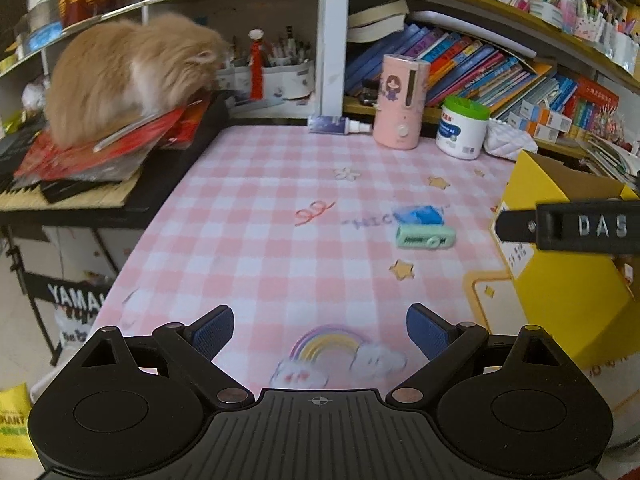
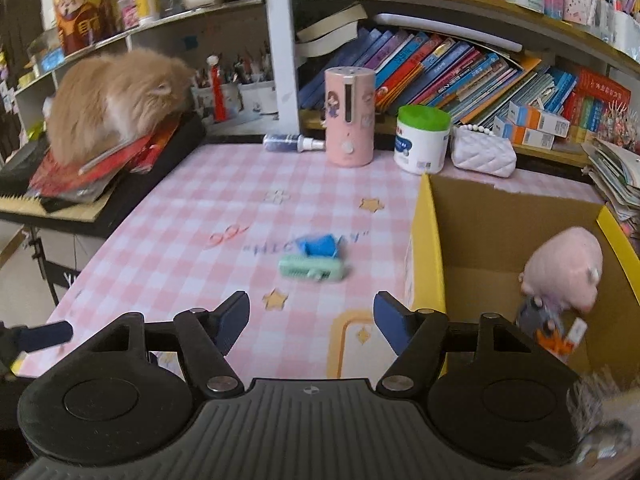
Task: Organize objects
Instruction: 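Withdraw both tools from the box toward the mint-green dispenser and blue item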
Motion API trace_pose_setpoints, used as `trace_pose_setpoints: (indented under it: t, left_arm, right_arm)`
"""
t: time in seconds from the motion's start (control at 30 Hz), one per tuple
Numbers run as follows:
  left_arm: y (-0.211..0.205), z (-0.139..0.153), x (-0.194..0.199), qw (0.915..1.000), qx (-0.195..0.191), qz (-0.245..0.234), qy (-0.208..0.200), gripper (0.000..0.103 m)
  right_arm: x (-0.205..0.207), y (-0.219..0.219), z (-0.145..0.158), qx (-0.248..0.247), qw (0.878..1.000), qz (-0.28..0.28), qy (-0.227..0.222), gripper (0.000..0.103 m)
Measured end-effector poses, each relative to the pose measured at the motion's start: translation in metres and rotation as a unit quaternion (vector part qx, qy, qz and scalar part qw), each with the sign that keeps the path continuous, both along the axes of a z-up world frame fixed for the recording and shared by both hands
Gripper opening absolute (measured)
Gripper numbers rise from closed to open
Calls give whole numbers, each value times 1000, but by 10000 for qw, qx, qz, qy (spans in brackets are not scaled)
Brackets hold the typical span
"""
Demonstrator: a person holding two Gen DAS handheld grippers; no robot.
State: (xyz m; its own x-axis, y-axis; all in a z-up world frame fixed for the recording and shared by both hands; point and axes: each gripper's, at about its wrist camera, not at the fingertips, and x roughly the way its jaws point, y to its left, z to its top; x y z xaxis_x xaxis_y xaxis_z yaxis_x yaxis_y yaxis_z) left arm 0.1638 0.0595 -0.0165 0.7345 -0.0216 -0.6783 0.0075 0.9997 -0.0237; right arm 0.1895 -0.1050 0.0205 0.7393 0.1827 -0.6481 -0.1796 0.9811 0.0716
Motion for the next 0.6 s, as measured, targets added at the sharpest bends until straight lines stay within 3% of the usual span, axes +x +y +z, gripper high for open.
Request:
trace_pose_setpoints:
  t: [0.2,0.37,0.6]
  left_arm:
    - [-26,-10,39,9997,117,-203,-77,93]
    - [-42,-19,63,9994,145,-315,-45,93]
    - [-62,-32,94,9991,-3,-414,56,86]
  right_arm:
    - [40,-3,-1,123,9998,115,100,67]
    - [75,-6,-15,170,9981,103,592,63]
    - [94,-14,-15,-211,9988,57,433,62]
